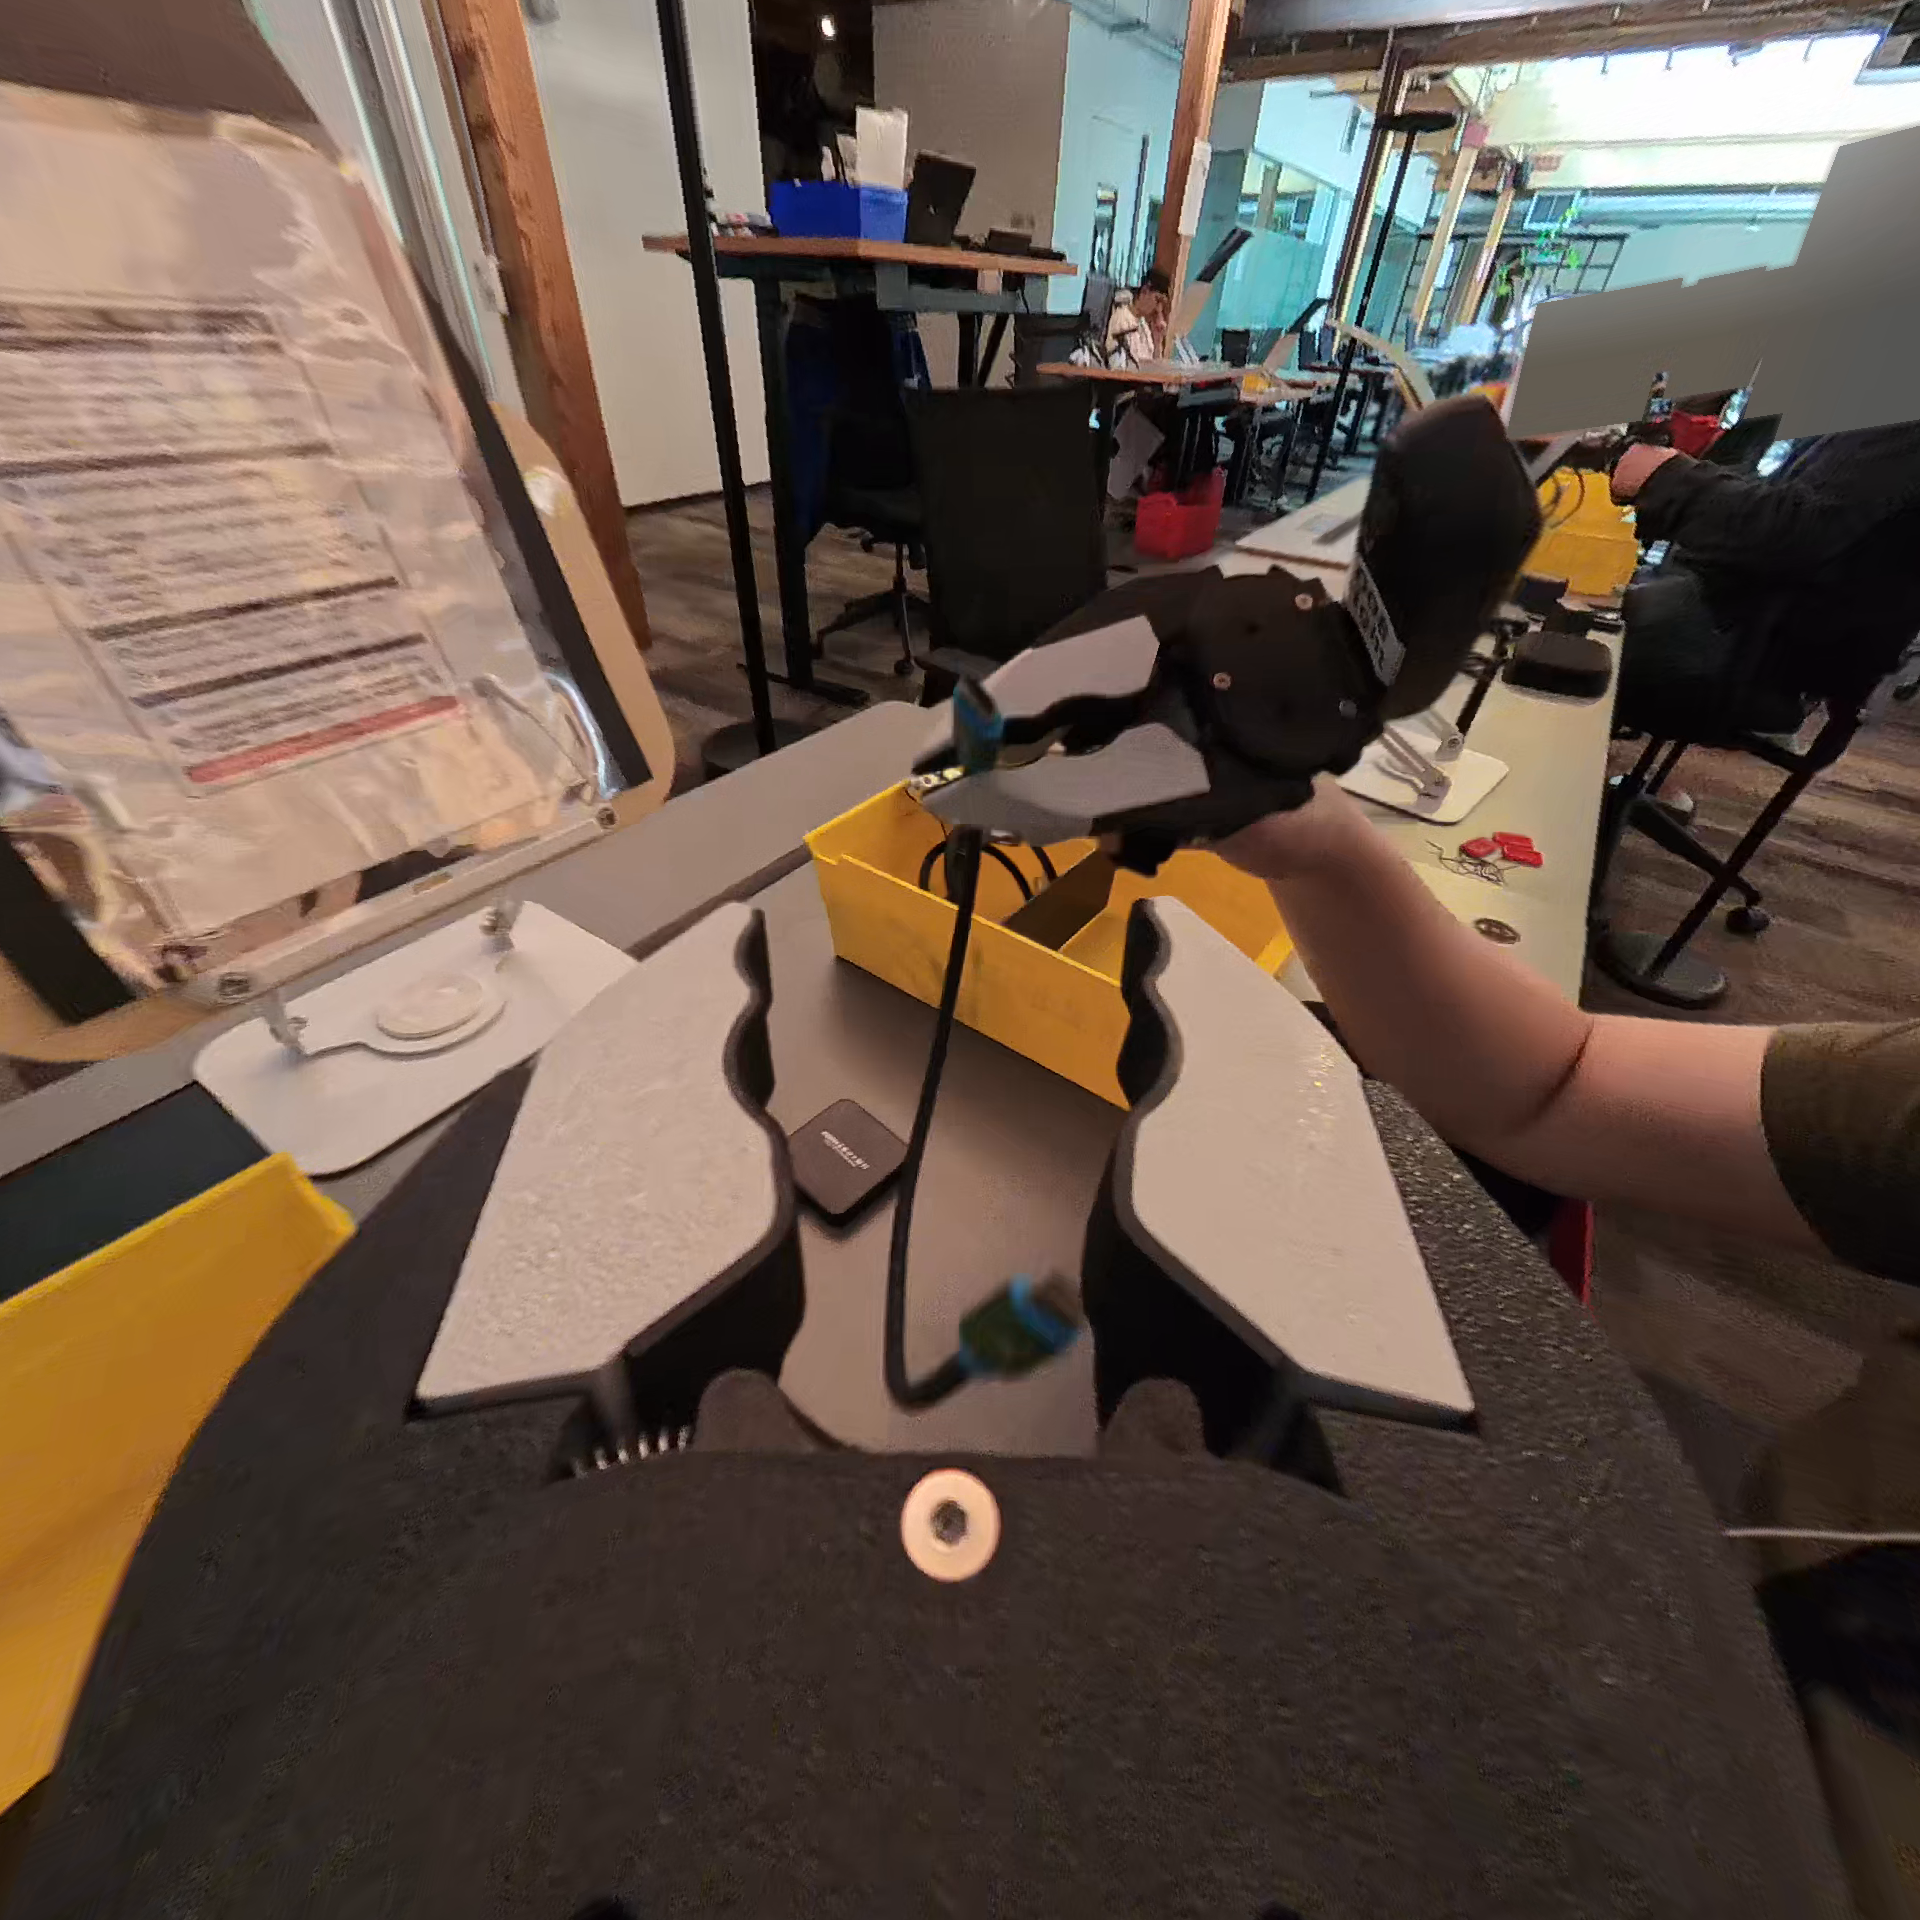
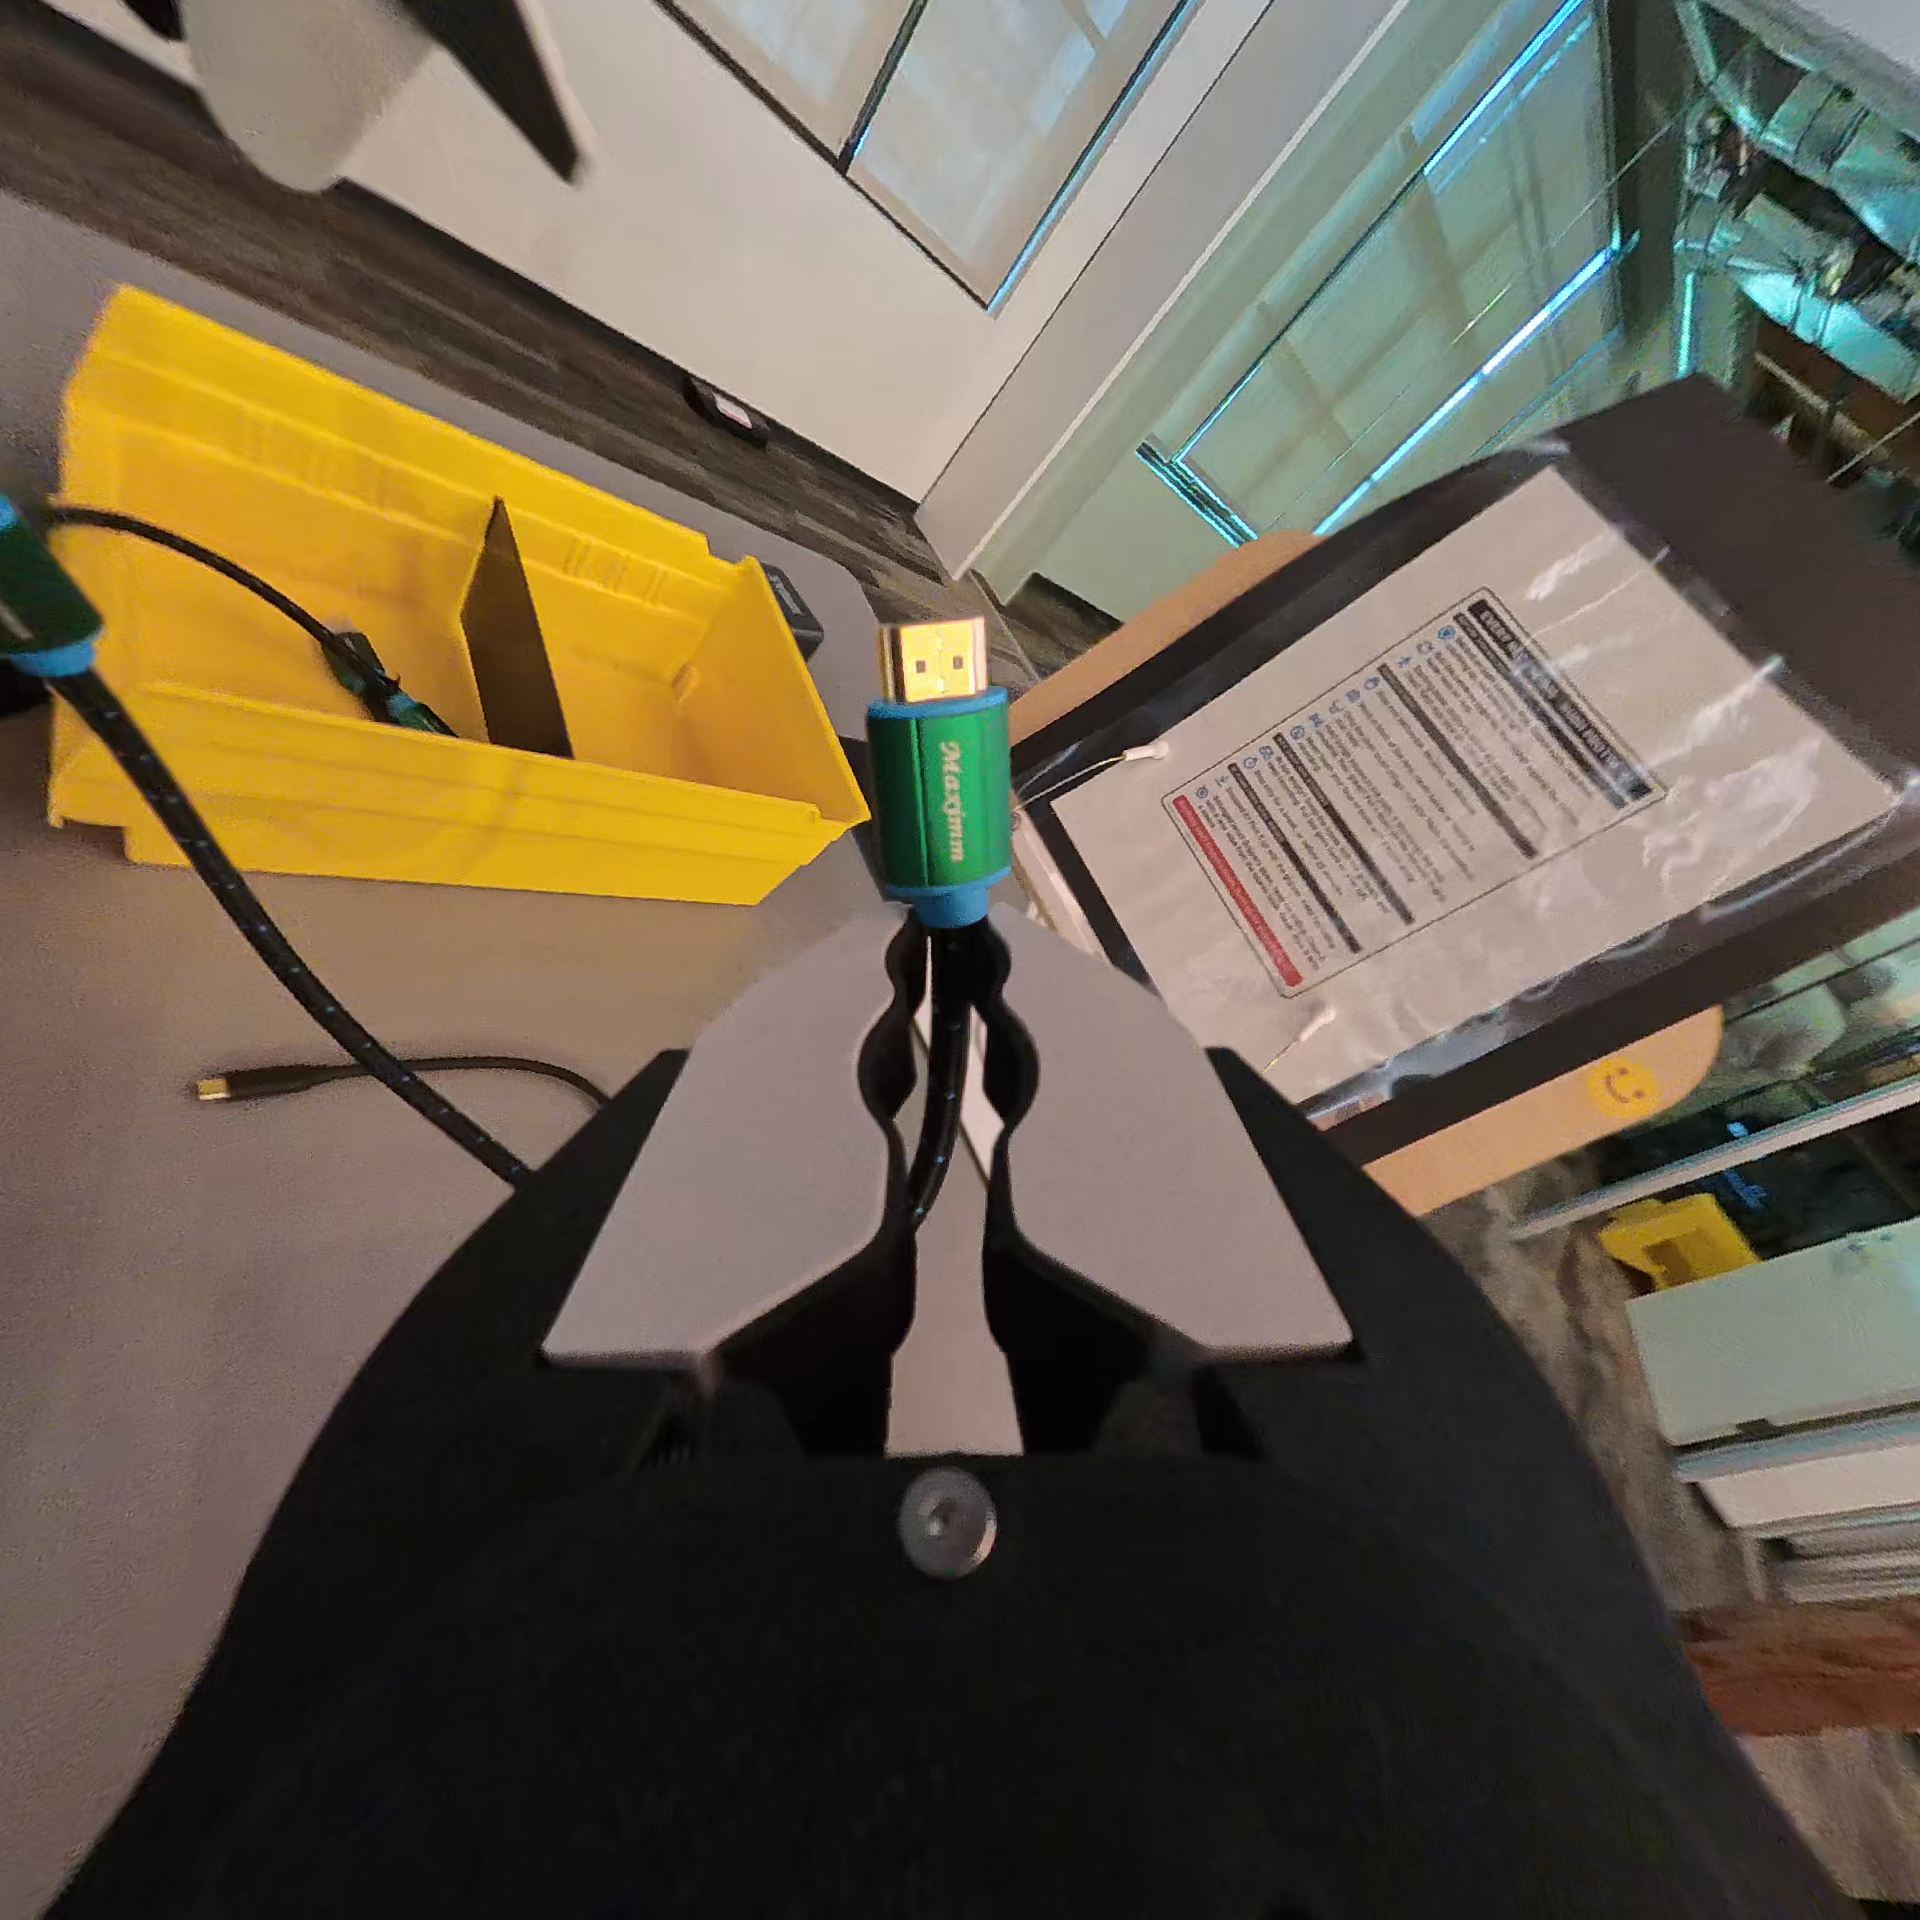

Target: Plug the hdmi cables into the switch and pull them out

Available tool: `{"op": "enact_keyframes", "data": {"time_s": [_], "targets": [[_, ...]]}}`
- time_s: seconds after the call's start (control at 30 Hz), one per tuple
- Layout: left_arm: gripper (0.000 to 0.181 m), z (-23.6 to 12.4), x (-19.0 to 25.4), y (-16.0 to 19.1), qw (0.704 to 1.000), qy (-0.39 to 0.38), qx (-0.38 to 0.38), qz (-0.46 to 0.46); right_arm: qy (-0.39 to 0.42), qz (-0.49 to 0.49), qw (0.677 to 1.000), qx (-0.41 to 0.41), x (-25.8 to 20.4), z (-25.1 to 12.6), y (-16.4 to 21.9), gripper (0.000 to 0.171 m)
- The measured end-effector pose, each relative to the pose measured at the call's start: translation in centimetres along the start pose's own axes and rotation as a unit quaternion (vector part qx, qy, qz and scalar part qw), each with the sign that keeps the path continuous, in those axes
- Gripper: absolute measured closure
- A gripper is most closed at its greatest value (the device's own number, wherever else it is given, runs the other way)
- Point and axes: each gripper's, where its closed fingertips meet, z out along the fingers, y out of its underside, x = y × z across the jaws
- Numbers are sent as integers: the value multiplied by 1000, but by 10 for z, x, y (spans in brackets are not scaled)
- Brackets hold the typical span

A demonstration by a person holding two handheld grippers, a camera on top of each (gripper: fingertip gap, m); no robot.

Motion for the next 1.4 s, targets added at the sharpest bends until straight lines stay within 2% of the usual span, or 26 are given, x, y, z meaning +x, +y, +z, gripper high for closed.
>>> {"op": "enact_keyframes", "data": {"time_s": [0.13, 0.23, 0.33, 0.43, 0.53, 0.63, 0.77, 0.83, 0.93, 1.03, 1.1, 1.13, 1.17, 1.23, 1.3, 1.4], "targets": [[122, 43, 5, 2, 1000, 11, -16, -23, 13, -54, 998, -20, -11, 9, 2, 162], [119, 68, 0, 17, 998, 4, -61, -31, 28, -83, 996, -32, -14, 14, 5, 162], [116, 84, -10, 38, 992, -6, -116, -43, 35, -105, 993, -41, -15, 17, 8, 163], [118, 93, -13, 46, 991, 10, -120, -53, 35, -122, 991, -41, -18, 18, 8, 162], [127, 96, -8, 47, 990, 46, -108, -79, 38, -143, 988, -49, -20, 20, 11, 162], [168, 97, -10, 52, 990, 52, -116, -66, 47, -158, 985, -52, -21, 22, 12, 162], [169, 95, -12, 47, 990, 62, -95, -80, 88, -175, 980, -21, -13, 19, 2, 158], [169, 90, -20, 36, 991, 60, -70, -96, 142, -167, 975, 27, -1, 7, -18, 142], [169, 78, -32, 13, 990, 66, -32, -121, 164, -125, 967, 149, -6, -17, -56, 144], [169, 68, -33, -9, 985, 93, -13, -147, 54, -19, 963, 262, -53, -16, -80, 154], [169, 65, -26, -18, 982, 110, -12, -153, -23, 61, 969, 238, -79, 9, -70, 148], [169, 65, -20, -19, 981, 117, -19, -153, -40, 93, 972, 210, -87, 24, -59, 136], [169, 65, -14, -19, 980, 125, -27, -153, -37, 124, 974, 187, -87, 36, -48, 126], [170, 66, 6, -15, 974, 154, -42, -161, -25, 189, 965, 179, -79, 47, -31, 123], [170, 68, 28, -6, 963, 190, -62, -179, 19, 262, 942, 208, -56, 43, -23, 121], [170, 71, 46, 10, 956, 206, -84, -192, 69, 285, 921, 256, -27, 26, -22, 109]]}}
